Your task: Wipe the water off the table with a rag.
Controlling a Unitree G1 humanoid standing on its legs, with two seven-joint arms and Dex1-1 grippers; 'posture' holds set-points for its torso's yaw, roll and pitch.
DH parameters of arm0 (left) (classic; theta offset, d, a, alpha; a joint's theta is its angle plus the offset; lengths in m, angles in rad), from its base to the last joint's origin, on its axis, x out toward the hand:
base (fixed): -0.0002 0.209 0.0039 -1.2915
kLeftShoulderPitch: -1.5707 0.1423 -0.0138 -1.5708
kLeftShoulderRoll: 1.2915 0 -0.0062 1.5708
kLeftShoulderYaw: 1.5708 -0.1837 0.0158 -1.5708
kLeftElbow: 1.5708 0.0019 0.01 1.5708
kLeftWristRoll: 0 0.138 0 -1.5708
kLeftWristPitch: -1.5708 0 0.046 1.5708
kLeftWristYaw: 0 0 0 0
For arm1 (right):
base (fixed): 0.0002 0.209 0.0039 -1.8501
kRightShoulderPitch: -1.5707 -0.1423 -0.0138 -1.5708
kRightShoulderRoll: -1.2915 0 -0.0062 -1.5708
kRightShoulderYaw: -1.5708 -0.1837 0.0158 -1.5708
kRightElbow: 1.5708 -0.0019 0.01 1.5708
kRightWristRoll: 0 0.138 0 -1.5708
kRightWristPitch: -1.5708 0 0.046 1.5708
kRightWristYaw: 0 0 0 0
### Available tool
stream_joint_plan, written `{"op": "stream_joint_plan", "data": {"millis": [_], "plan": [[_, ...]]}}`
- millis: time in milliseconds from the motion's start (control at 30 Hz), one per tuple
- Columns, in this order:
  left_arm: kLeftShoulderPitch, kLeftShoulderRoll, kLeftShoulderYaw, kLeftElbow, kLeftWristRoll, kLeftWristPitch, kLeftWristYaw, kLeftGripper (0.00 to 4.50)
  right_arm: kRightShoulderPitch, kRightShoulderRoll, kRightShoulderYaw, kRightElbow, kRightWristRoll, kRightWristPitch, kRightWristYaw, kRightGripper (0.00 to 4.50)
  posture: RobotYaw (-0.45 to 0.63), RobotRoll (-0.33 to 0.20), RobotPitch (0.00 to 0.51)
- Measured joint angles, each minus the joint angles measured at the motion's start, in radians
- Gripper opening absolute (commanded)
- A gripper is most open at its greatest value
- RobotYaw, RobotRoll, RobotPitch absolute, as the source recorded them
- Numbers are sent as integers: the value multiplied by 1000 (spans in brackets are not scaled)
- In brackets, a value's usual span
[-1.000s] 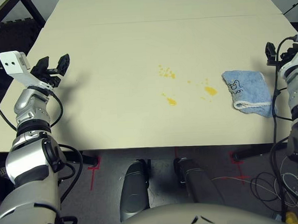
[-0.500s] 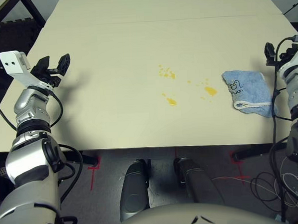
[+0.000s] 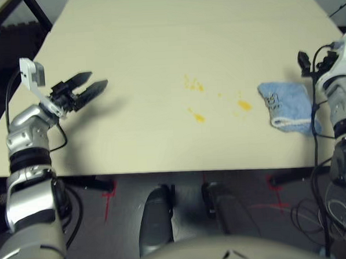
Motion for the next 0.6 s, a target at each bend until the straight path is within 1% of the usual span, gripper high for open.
{"op": "stream_joint_plan", "data": {"millis": [133,200,300,433,500,600], "plan": [[28,5,-48,-111,-8,54,-38,4500,-28,-13,12,8,0,52,73,4463,159,0,199],[29,5,-59,-134,-9,64,-42,4500,-47,-38,31,7,-2,99,126,4463,149,0,199],[29,2,-67,-150,-10,65,-42,4500,-60,-109,67,-5,-18,192,226,4463,138,0,198],[26,-23,-87,-145,-8,46,-41,4500,-62,-239,130,-85,-45,362,371,4463,117,0,200],[25,-33,-94,-143,-6,34,-41,4500,-50,-295,146,-154,-45,467,422,4463,114,0,202],[20,-38,-100,-137,-4,15,-42,4500,57,-353,143,-334,-3,649,502,4463,102,0,206]]}}
